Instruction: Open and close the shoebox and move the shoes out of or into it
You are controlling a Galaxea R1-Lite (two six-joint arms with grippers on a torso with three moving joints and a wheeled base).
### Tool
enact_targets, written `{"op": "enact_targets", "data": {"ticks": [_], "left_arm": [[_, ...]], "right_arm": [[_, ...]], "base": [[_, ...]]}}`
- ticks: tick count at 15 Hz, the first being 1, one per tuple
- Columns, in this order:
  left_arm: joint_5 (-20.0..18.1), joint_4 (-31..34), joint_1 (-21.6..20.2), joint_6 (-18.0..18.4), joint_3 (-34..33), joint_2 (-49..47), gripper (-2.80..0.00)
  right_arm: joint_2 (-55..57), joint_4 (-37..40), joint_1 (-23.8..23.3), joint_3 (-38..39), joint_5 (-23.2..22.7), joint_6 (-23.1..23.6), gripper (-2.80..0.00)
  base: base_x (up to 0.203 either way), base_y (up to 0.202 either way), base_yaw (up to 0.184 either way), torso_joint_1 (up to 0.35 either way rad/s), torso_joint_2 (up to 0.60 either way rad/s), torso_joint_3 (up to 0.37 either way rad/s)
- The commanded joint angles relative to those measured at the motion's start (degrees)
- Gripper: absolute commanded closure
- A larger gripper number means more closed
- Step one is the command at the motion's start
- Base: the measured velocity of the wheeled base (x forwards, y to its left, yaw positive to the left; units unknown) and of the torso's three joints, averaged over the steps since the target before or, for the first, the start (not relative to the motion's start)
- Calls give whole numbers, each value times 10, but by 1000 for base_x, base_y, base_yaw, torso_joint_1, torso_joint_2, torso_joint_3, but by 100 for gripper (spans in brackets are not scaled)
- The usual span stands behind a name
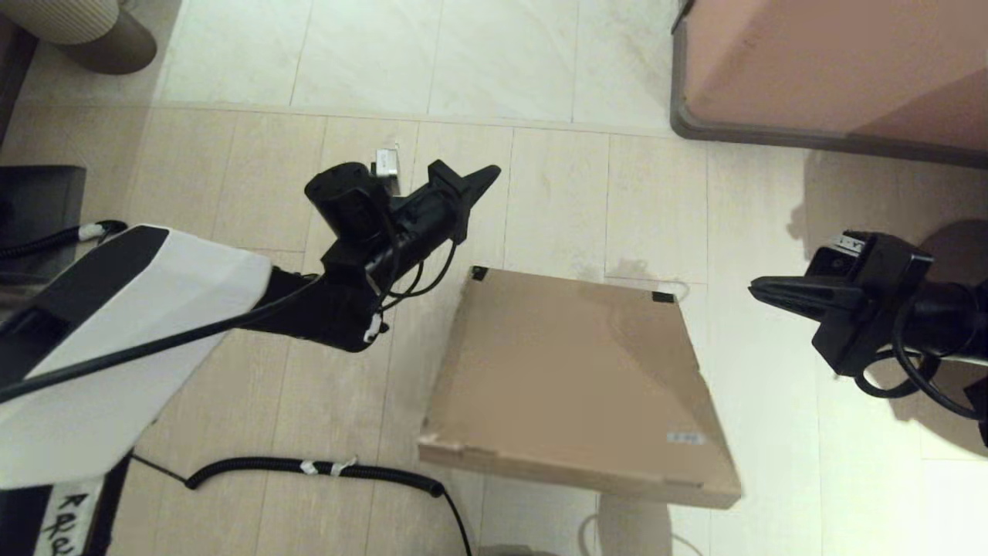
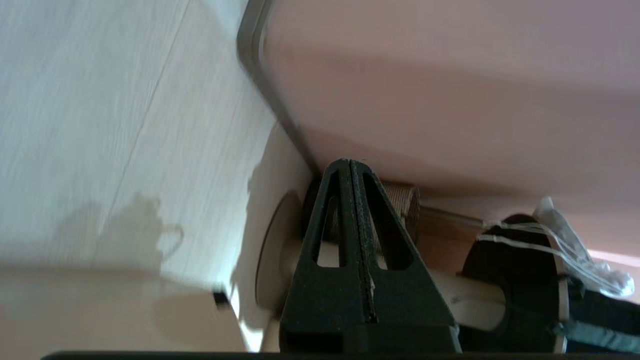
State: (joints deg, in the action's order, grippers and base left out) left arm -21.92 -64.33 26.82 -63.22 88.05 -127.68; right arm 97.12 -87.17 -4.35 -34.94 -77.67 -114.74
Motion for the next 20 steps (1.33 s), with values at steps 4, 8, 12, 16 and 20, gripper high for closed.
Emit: {"op": "enact_targets", "data": {"ticks": [4, 8, 12, 16, 20], "left_arm": [[-14, -44, 14, 36, -223, 124, 0], [22, -33, 27, 187, -362, 286, 0], [148, 37, 42, 387, -556, 518, 0], [223, 90, -137, 478, -724, 734, 0], [240, 259, -242, 524, -844, 996, 0]], "right_arm": [[-46, -5, -6, 39, 59, 121, 0], [-96, -1, -25, 44, 257, 188, 0], [-261, 194, -27, 114, 298, 405, 0], [-449, 626, -27, 122, 376, 763, 0], [-607, 842, -27, 156, 702, 1050, 0]], "base": [[0, 0, 0, 0, 0, 0], [0, 0, 0, 0, 0, 0], [0, 0, 0, 0, 0, 0], [0, 0, 0, 0, 0, 0], [0, 0, 0, 0, 0, 0]]}}
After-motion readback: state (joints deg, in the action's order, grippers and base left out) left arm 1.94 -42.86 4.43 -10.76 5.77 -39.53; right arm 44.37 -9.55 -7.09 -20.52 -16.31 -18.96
